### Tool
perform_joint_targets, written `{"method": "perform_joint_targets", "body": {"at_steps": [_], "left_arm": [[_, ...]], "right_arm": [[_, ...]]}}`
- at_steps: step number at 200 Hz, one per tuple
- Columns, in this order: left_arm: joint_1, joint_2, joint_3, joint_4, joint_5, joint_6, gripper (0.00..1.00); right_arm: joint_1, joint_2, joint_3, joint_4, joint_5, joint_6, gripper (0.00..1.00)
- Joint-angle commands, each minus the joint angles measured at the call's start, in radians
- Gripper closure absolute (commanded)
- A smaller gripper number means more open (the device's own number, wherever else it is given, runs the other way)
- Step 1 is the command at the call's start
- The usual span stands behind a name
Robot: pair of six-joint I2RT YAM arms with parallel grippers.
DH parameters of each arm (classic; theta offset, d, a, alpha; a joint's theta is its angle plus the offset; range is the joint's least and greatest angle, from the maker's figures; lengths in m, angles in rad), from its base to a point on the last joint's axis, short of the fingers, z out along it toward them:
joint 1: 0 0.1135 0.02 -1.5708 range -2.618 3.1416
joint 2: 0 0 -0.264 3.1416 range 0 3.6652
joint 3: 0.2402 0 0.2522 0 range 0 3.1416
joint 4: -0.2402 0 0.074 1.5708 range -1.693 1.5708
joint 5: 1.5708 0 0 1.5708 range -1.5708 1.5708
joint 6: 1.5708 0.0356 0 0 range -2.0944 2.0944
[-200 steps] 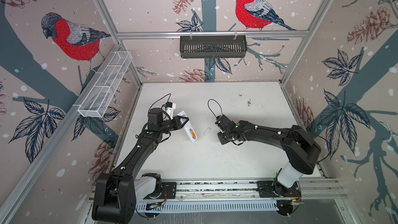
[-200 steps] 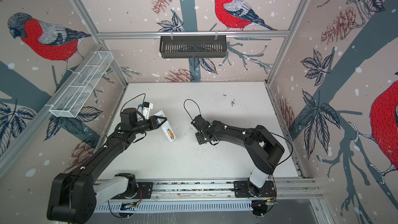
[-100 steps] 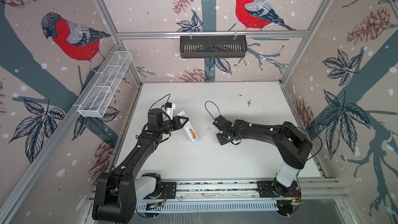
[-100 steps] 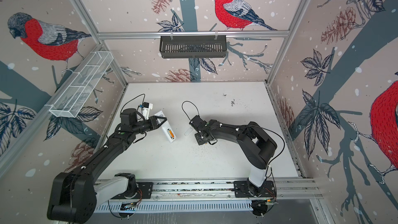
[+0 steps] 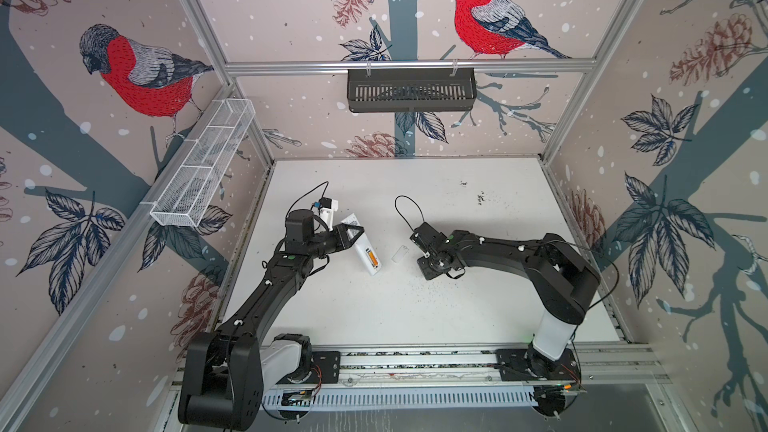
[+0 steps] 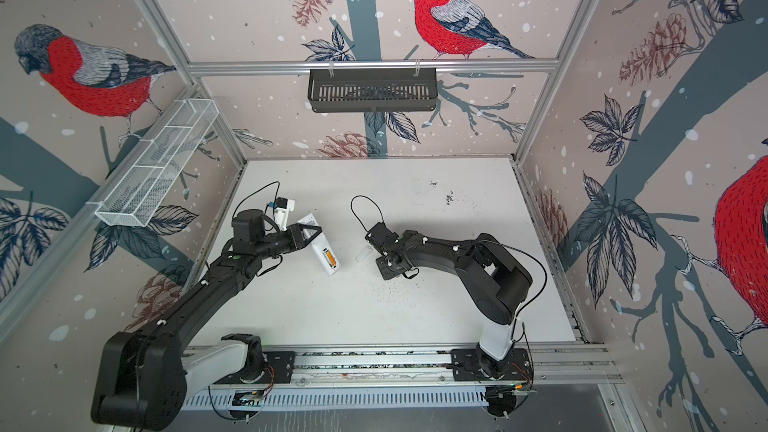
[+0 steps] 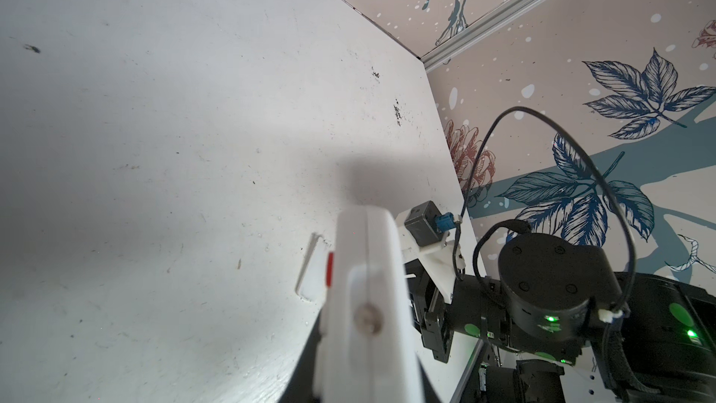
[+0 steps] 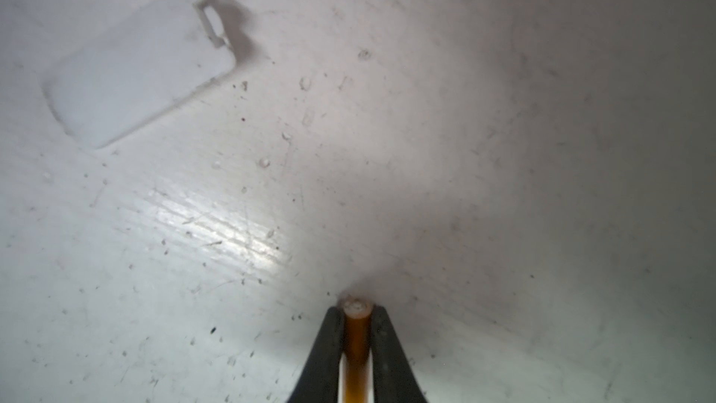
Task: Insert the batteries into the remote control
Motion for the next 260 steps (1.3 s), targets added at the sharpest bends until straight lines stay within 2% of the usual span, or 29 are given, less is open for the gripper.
{"method": "perform_joint_targets", "body": {"at_steps": [1,33,88,122,156,182,260], "left_arm": [[0.002,0.005,0.001,0.058,0.035,-0.009,1.0],[0.002,0.017,-0.002,0.081,0.066,-0.034,1.0],[0.002,0.021,-0.046,0.21,0.174,-0.123,1.0],[0.002,0.045,-0.084,0.395,0.275,-0.243,1.0],[0.002,0.066,-0.126,0.598,0.339,-0.388,1.0],[0.002,0.074,-0.147,0.725,0.375,-0.473,1.0],[0.002,0.167,-0.198,1.213,0.465,-0.805,1.0]], "right_arm": [[0.001,-0.039,0.001,0.021,-0.013,-0.02,0.83],[0.011,-0.138,-0.03,0.135,-0.054,-0.06,0.83],[0.022,-0.346,-0.14,0.479,-0.323,-0.112,0.83],[0.052,-0.438,-0.201,0.69,-0.481,-0.146,0.83],[0.081,-0.459,-0.244,0.836,-0.585,-0.156,0.82],[0.102,-0.452,-0.268,0.907,-0.621,-0.159,0.82],[0.123,-0.429,-0.288,0.988,-0.579,-0.162,0.82]]}}
